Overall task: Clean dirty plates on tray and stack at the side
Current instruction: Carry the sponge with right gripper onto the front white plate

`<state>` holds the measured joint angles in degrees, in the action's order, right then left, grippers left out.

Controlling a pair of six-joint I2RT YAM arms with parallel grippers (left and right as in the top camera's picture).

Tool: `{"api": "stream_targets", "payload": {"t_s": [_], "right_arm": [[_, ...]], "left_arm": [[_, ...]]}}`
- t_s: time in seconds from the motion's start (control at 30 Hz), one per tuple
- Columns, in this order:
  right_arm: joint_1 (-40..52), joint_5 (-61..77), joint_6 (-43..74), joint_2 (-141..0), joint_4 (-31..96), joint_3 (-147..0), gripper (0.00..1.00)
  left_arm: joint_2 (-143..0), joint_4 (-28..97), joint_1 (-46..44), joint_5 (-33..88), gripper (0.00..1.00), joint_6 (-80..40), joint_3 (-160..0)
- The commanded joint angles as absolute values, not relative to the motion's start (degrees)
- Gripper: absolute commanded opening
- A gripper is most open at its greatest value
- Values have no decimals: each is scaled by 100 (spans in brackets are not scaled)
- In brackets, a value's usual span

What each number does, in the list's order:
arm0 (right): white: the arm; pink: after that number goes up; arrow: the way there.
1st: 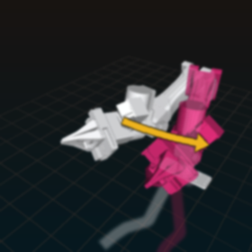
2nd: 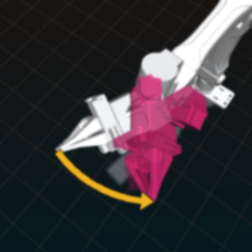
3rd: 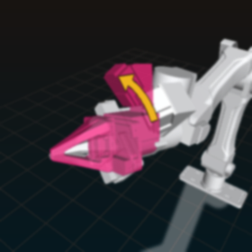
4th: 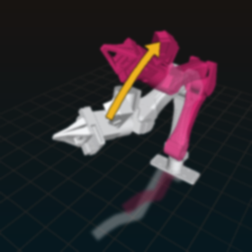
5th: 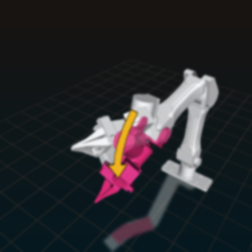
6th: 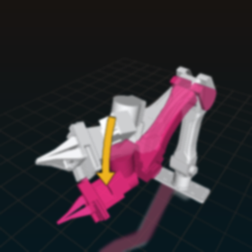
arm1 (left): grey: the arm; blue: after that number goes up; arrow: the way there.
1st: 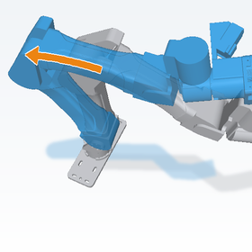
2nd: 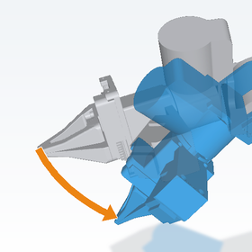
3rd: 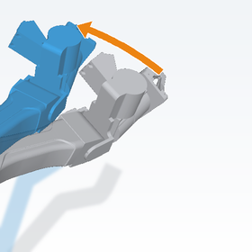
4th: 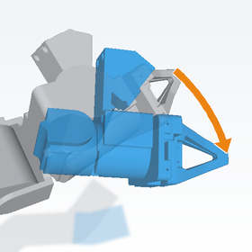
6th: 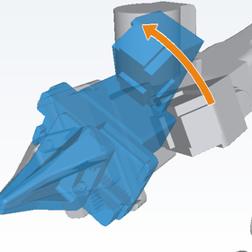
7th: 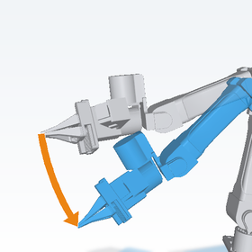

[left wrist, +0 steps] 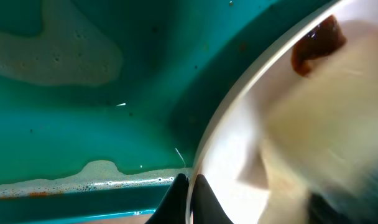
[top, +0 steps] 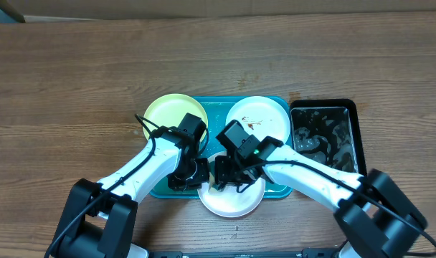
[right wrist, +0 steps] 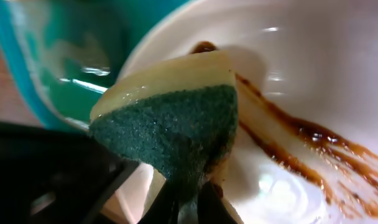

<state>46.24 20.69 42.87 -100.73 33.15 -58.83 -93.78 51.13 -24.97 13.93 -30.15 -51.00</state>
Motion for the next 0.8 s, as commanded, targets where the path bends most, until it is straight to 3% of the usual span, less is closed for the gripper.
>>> {"api": "stream_targets", "payload": {"t_s": [0.0,0.23,0.77], "right_arm": [[4657,2217,4348,-10230,3253,-6007,4],[4657,2600,4045,-10300,2770,-6007,4],[4654,1627,4073,-10331,2670,-6007,4]], "left_arm": [[-9347,5089,-2477,1293,4,-3087,-5070],[-9347,5089,-2477,1295,4,-3089,-5070],[-9347,5096,-2477,1317,4,-3089,-5070]]}}
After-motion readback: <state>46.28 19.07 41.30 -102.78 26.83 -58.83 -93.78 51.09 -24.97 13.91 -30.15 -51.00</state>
